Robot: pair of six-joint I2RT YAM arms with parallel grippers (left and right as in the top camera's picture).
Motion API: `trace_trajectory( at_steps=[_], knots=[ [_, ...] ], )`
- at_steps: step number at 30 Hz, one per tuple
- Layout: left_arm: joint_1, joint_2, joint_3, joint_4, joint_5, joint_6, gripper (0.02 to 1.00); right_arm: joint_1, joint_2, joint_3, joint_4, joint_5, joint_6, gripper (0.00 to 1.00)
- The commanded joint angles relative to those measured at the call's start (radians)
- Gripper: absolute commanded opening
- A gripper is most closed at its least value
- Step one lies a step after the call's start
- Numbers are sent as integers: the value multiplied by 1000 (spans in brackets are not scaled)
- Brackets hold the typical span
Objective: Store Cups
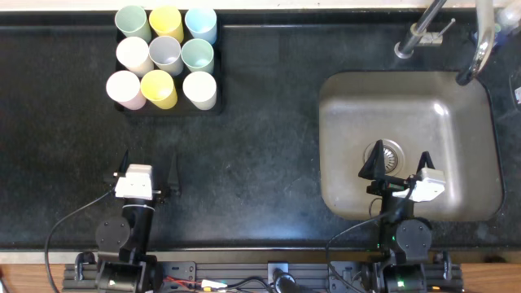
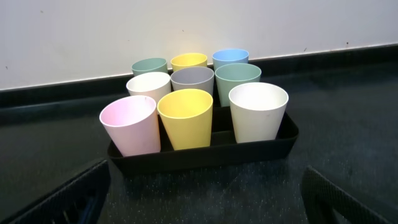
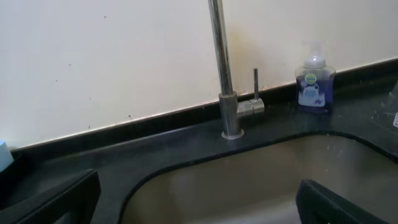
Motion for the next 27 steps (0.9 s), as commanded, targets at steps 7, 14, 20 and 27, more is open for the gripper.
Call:
trace_trajectory(
  at_steps=[7,14,20,27],
  knots=[
    [6,-8,-2,-2,10,-7,998,-6,-11,-13,-2,-124,19,998],
    [6,-8,-2,-2,10,-7,998,-6,-11,-13,-24,-240,-31,996],
    [6,-8,-2,-2,10,-7,998,-6,-11,-13,-24,-231,-146,998],
    [6,-8,-2,-2,10,-7,998,-6,-11,-13,-23,-232,-169,998]
  ],
)
